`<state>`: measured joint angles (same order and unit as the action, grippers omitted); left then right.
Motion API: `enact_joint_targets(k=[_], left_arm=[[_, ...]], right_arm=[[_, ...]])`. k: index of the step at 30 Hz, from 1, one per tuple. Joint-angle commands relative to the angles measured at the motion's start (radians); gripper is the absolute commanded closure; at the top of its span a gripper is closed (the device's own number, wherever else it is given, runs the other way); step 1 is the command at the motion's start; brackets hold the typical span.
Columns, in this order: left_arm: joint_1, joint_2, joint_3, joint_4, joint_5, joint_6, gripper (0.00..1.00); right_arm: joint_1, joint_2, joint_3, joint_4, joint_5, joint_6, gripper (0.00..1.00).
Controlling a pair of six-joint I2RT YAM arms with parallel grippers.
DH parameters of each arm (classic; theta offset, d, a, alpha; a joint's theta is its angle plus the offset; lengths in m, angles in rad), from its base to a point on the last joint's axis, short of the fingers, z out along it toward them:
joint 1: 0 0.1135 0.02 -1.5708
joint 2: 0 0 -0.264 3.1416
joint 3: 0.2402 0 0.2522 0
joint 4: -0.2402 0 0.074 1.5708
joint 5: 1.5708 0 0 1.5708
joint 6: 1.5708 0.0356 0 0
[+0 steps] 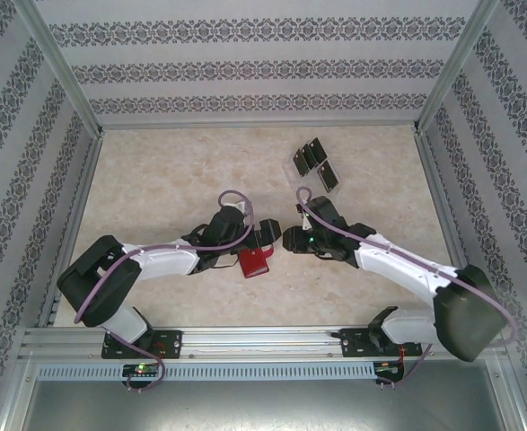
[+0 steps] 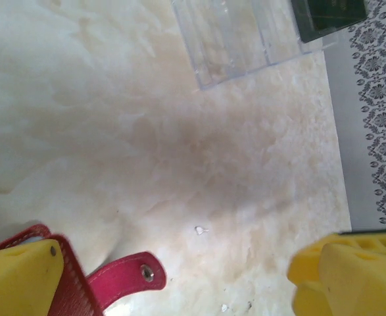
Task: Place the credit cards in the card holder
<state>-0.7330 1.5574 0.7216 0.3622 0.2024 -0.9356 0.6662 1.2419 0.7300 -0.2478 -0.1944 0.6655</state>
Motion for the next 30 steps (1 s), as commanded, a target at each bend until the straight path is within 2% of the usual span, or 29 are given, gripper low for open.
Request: enact_joint_targets(k=[1, 5, 12, 16, 23, 30], left_arm=[[0.001, -0.029, 0.035, -0.058, -0.023, 0.04, 0.0], [0.003, -0.02, 0.021, -0.042, -0.03, 0.028, 0.0], [0.015, -0.001, 0.04, -0.055, -0.064, 0.028, 0.0], [0.08, -0.003, 0.087, -0.094, -0.056, 0.047, 0.0], [0.198, -0.053, 0.205, -0.282, -0.012, 0.128, 0.0], [0.225, -0.167, 0.157, -0.515, -0.037, 0.216, 0.0]], right_arm=[[0.058, 0.005, 0.002, 0.036, -0.035, 0.037, 0.91], [0.121, 0.065, -0.009, 0.135, -0.043, 0.085, 1.0], [0.187, 0.103, -0.062, 0.262, -0.021, 0.135, 1.0], [0.208, 0.139, -0.064, 0.304, -0.02, 0.134, 1.0], [0.219, 0.276, -0.034, 0.321, -0.031, 0.125, 1.0], [0.218, 0.363, -0.021, 0.334, -0.02, 0.111, 1.0]])
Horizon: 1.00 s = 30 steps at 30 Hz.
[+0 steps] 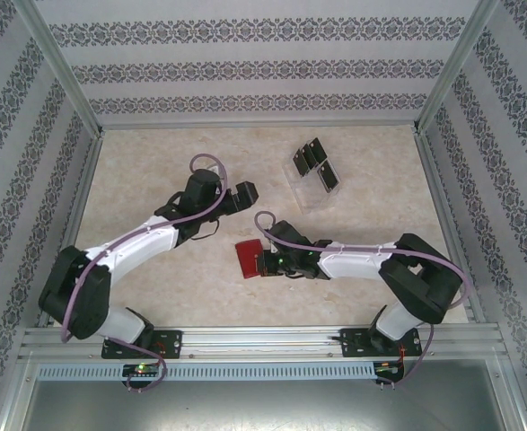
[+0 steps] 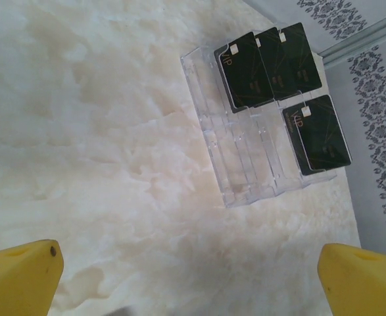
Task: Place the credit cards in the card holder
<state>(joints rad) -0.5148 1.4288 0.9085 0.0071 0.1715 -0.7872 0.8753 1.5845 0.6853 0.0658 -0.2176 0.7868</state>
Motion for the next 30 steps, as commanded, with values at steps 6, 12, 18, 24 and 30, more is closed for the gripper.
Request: enact_joint_targets(k=[6, 12, 18, 24, 30], left_arm=[[0.004, -0.125, -0.184, -0.27, -0.047, 0.109, 0.0], [-0.013, -0.142, -0.248, -0.265, -0.031, 0.149, 0.0], [-0.042, -0.087, -0.237, -0.219, -0.03, 0.154, 0.0], [-0.063, -0.02, -0.221, -0.161, -0.021, 0.158, 0.0], [-0.07, 0.028, -0.216, -0.102, -0.01, 0.151, 0.0]], right_arm=[[0.005, 0.043, 0.019, 0.038, -0.002, -0.009, 1.0], [0.005, 0.043, 0.016, 0.043, -0.004, -0.007, 1.0], [0.004, 0.057, 0.013, 0.053, -0.008, 0.001, 1.0], [0.004, 0.055, 0.011, 0.057, -0.01, 0.003, 1.0], [0.004, 0.058, 0.007, 0.061, -0.012, 0.006, 1.0]])
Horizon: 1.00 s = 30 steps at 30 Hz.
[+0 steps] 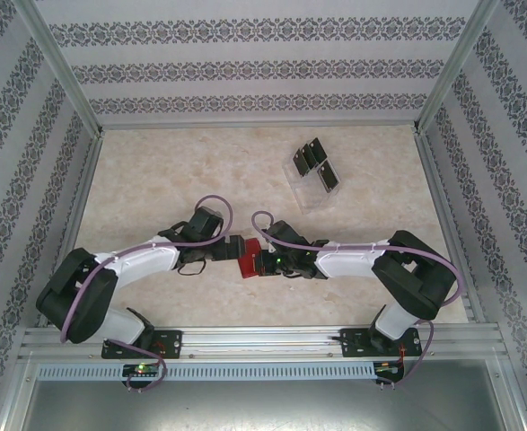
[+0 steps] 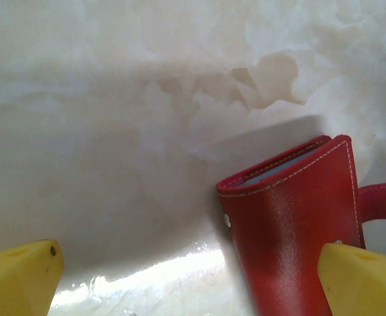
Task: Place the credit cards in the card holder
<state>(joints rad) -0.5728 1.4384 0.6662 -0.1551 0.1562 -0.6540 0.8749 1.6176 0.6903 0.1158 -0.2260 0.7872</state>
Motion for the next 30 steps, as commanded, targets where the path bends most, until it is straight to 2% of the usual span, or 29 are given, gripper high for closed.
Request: enact_joint_targets(k=[1, 8, 28, 30], left_arm=[[-0.013, 0.028, 0.029, 0.069, 0.009, 0.018, 0.0], [-0.014, 0.097, 0.05, 0.071, -0.004, 0.021, 0.0], [-0.033, 0.225, 0.156, -0.222, -0.203, 0.075, 0.0], [-0.036, 0.234, 0.161, -0.23, -0.206, 0.079, 0.0]], right_arm=[[0.004, 0.024, 0.002, 0.011, -0.003, 0.005, 1.0], [0.004, 0.031, 0.002, 0.016, -0.006, 0.009, 1.0], [-0.009, 0.028, 0.029, -0.015, -0.027, 0.007, 1.0], [-0.014, 0.017, 0.034, -0.02, -0.038, 0.01, 0.95]])
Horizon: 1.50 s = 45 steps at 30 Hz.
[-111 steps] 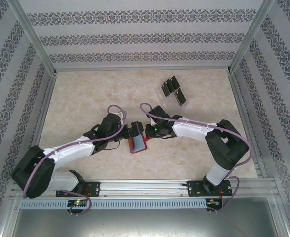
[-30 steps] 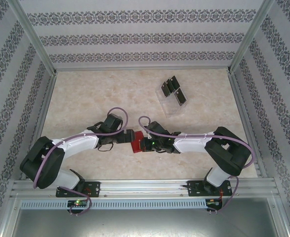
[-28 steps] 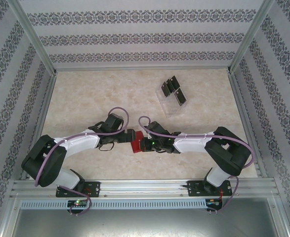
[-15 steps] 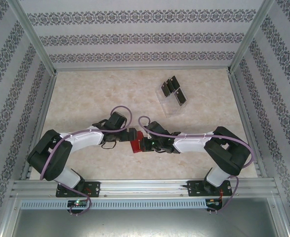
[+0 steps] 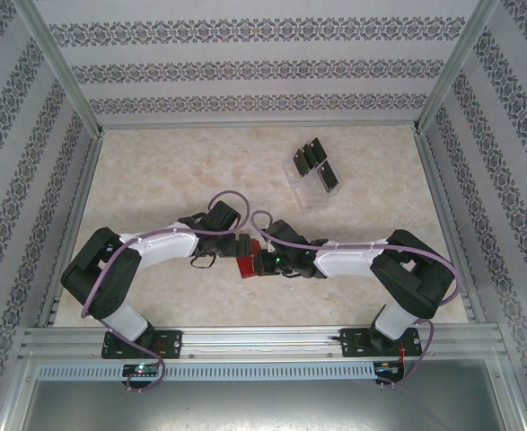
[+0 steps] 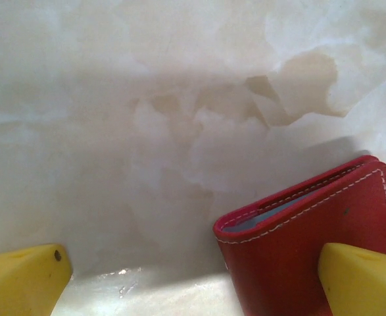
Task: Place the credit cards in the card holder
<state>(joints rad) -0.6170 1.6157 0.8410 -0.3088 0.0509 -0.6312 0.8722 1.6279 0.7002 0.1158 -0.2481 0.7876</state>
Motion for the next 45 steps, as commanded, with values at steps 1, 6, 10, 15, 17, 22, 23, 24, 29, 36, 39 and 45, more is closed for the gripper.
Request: enact_joint_targets(k=[1, 6, 10, 15, 17, 22, 23, 24, 29, 36, 39, 45], left_arm=[[0.007, 0.062, -0.01, -0.081, -0.106, 0.057, 0.0], [0.002, 0.067, -0.01, -0.084, -0.109, 0.054, 0.0], [0.001, 0.055, -0.022, -0.073, -0.111, 0.048, 0.0], [0.0, 0.043, -0.037, -0.065, -0.109, 0.044, 0.0], [0.001, 0.041, -0.04, -0.063, -0.109, 0.043, 0.0], [0.001, 0.032, -0.047, -0.061, -0.115, 0.041, 0.0], [0.001, 0.032, -0.047, -0.059, -0.114, 0.038, 0.0], [0.0, 0.032, -0.048, -0.059, -0.114, 0.039, 0.0], [0.001, 0.036, -0.052, -0.052, -0.112, 0.039, 0.0], [0.0, 0.039, -0.059, -0.04, -0.108, 0.038, 0.0], [0.001, 0.043, -0.061, -0.036, -0.106, 0.038, 0.0], [0.001, 0.043, -0.06, -0.035, -0.106, 0.039, 0.0]], right_arm=[[-0.016, -0.007, 0.028, -0.027, -0.02, 0.008, 0.92], [-0.069, -0.149, 0.049, -0.119, -0.002, -0.019, 0.85], [-0.134, -0.236, 0.086, -0.25, 0.032, -0.079, 0.8], [-0.188, -0.206, 0.15, -0.372, 0.053, -0.166, 0.7], [-0.193, -0.168, 0.176, -0.39, 0.046, -0.19, 0.7], [-0.188, -0.085, 0.217, -0.405, 0.026, -0.221, 0.7], [-0.185, -0.075, 0.221, -0.408, 0.026, -0.223, 0.7], [-0.184, -0.065, 0.225, -0.41, 0.026, -0.227, 0.7], [-0.167, -0.043, 0.226, -0.416, 0.03, -0.236, 0.71], [-0.159, -0.02, 0.227, -0.413, 0.031, -0.24, 0.72], [-0.16, -0.01, 0.23, -0.413, 0.033, -0.239, 0.75], [-0.16, -0.002, 0.231, -0.415, 0.041, -0.244, 0.87]])
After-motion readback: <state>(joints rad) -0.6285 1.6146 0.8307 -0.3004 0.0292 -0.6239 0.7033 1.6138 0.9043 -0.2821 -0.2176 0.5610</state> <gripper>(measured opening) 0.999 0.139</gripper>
